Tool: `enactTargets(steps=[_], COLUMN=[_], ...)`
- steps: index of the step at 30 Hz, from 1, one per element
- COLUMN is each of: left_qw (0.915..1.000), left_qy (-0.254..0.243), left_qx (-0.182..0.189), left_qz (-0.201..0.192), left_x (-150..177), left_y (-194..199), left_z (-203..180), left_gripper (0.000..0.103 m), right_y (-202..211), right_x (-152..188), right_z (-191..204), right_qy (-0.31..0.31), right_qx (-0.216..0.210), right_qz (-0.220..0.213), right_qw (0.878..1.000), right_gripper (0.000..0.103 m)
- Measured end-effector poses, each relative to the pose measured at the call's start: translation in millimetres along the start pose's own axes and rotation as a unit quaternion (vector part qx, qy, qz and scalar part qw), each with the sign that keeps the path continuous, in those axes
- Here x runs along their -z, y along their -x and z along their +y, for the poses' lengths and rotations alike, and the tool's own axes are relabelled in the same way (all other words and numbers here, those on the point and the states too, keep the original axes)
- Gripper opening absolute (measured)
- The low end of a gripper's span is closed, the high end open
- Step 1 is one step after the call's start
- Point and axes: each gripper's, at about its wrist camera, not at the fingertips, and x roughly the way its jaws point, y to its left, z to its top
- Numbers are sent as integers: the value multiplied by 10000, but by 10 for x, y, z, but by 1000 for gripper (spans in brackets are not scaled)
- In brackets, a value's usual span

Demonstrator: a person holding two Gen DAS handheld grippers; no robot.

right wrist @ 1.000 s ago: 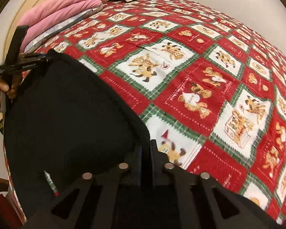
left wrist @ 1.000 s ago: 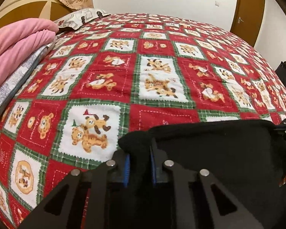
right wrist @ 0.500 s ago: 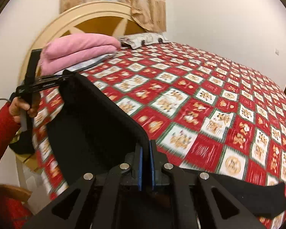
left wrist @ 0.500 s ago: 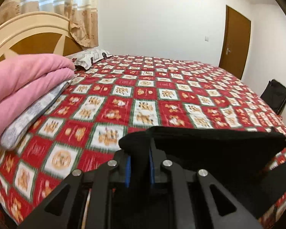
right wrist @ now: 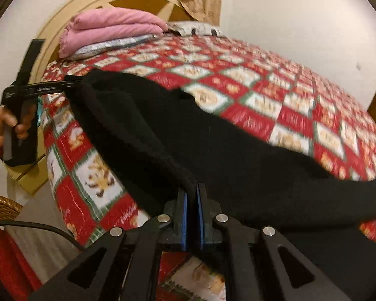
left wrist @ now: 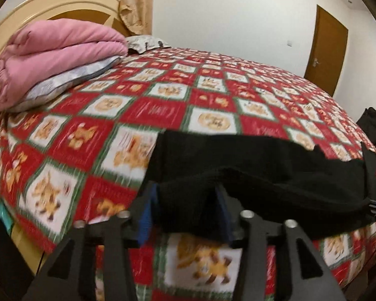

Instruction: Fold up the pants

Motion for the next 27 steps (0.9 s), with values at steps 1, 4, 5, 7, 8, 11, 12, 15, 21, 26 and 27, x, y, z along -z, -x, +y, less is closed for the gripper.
enactTargets(steps=[1, 4, 5, 7, 8, 11, 12, 15, 21, 26, 27], left_qw=[10000, 9988, 9984, 9976, 9970, 9946, 9949, 9961, 9978, 9958, 9952], left_qy=[-32, -276, -330, -392, -405, -294, -192, 32, 511, 785, 821], left_qx=[-73, -409, -457, -563, -652, -986, -983, -877, -372, 302, 353], left_qz=[-32, -54, -46, -26, -35, -93, -108, 45, 196, 363, 401], left_x=[32, 80, 87, 109, 106, 101, 107, 126, 209, 248, 258], left_y=[36, 133, 159, 213, 237, 278, 286, 270, 455, 380, 337], left_z=[17, 105, 142, 221, 261, 353, 392, 462, 445, 298, 273], left_gripper=[70, 90, 91, 95, 95, 95, 95, 95, 87, 84, 84], right_y=[-37, -3, 9, 67, 106, 259, 306, 338, 232, 69, 37], right_x=[35, 75, 73, 71, 57, -24, -88, -286, -638, -690, -679], right_z=[-1, 16, 31, 77, 108, 174, 173, 195, 376, 518, 506], right_qy=[-74, -140, -158, -146, -106, 10, -14, -196, -211, -196, -322], right_qx=[13, -149, -247, -396, -431, -710, -853, -1163, -1201, -857, -920], right_qz=[53, -73, -59, -70, -93, -262, -352, -525, -886, -930, -878], right_qw=[10000, 9998, 9996, 9991, 9990, 9971, 9957, 9916, 9886, 9918, 9914], right_gripper=[11, 33, 45, 53, 53, 53, 52, 52, 52, 52, 52])
